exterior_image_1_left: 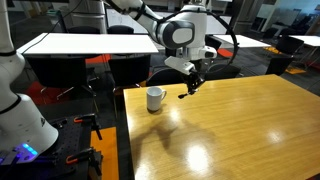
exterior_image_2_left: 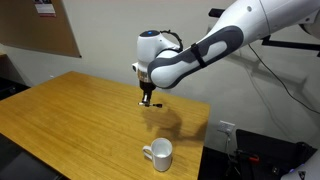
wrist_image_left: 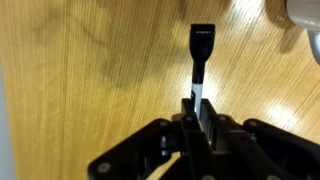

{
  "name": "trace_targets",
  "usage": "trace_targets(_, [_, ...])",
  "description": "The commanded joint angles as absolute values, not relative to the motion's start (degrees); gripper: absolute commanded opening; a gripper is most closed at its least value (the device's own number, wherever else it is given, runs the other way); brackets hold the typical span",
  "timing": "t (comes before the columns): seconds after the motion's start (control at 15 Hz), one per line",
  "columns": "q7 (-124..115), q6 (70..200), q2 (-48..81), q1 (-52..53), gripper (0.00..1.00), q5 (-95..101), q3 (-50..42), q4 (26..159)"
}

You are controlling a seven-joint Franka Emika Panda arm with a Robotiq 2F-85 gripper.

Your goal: Put the marker inside the mug cup

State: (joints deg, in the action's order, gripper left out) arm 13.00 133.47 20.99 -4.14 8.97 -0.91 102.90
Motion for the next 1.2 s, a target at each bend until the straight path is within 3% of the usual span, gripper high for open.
trace_targets(0.0, [8.9, 131.1, 17.6, -1.6, 0.03, 12.4, -2.1, 104.8])
trace_targets(1.13, [-17.7, 134.9, 18.2, 6.9, 0.03, 36.3, -5.2, 105.4])
